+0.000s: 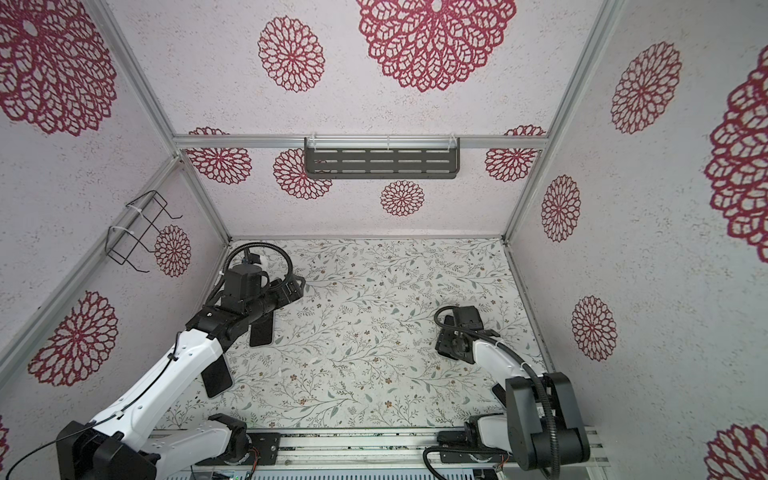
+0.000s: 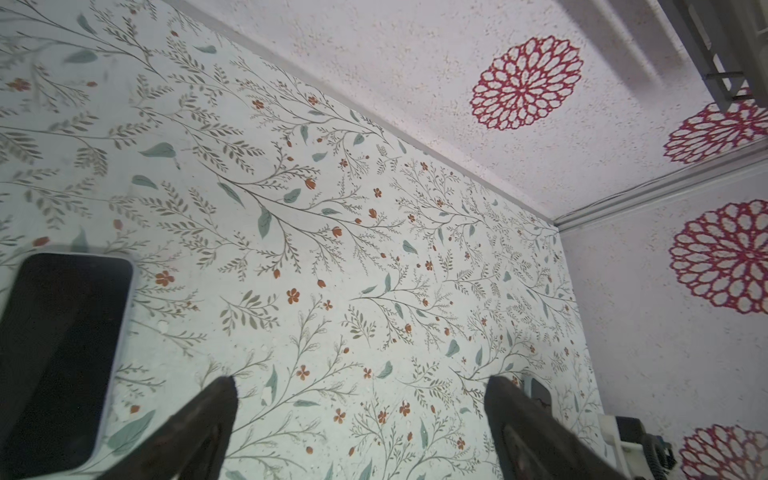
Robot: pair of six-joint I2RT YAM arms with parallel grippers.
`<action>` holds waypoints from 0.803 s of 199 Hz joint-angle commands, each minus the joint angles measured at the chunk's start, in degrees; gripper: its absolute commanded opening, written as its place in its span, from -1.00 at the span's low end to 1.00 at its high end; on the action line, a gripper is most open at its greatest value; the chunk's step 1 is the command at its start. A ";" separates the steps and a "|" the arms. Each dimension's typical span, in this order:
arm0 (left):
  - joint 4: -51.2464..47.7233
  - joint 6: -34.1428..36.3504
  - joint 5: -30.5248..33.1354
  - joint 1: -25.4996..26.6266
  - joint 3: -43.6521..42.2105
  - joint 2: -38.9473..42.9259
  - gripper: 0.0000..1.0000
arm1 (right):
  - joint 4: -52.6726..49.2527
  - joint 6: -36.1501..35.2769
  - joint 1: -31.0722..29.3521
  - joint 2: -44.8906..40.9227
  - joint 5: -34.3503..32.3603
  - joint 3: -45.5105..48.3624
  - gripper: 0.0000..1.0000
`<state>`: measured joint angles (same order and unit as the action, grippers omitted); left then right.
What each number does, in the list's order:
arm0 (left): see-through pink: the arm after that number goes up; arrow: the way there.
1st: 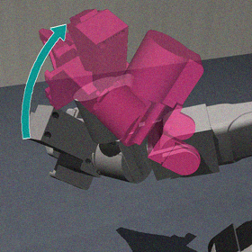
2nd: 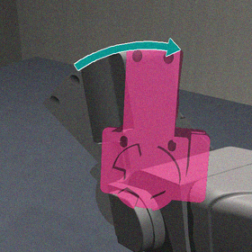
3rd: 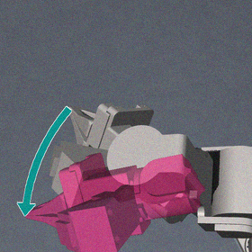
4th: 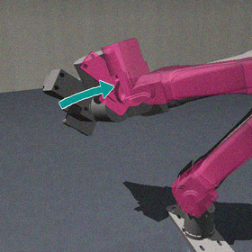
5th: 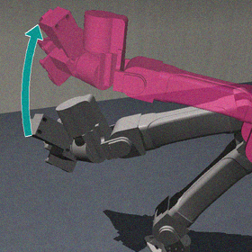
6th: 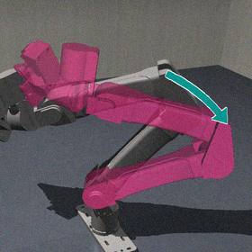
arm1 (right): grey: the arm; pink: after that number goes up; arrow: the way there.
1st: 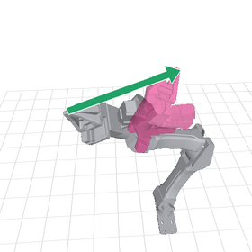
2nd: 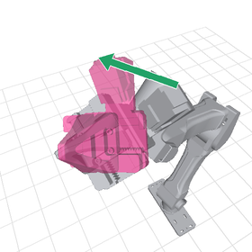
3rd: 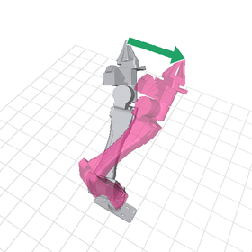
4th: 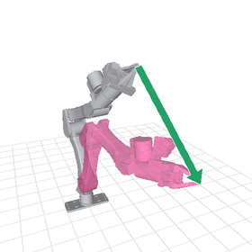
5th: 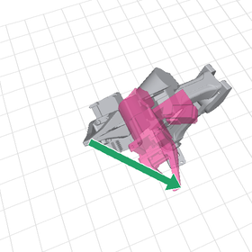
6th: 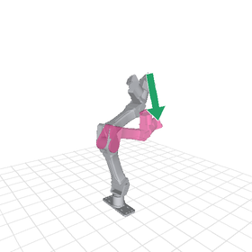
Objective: Take the phone out of the phone case
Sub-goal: 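Lift the cased phone with the right gripper while the left arm reaches in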
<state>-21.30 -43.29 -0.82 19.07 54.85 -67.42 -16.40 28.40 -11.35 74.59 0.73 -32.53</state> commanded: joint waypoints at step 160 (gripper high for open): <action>18.56 -10.78 -8.66 9.45 -2.47 -12.35 0.94 | 0.33 17.99 -15.32 2.07 -6.10 -7.31 0.97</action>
<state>-1.69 -55.90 -11.55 28.29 50.37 -81.95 -14.92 38.28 -25.85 79.00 -1.56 -39.79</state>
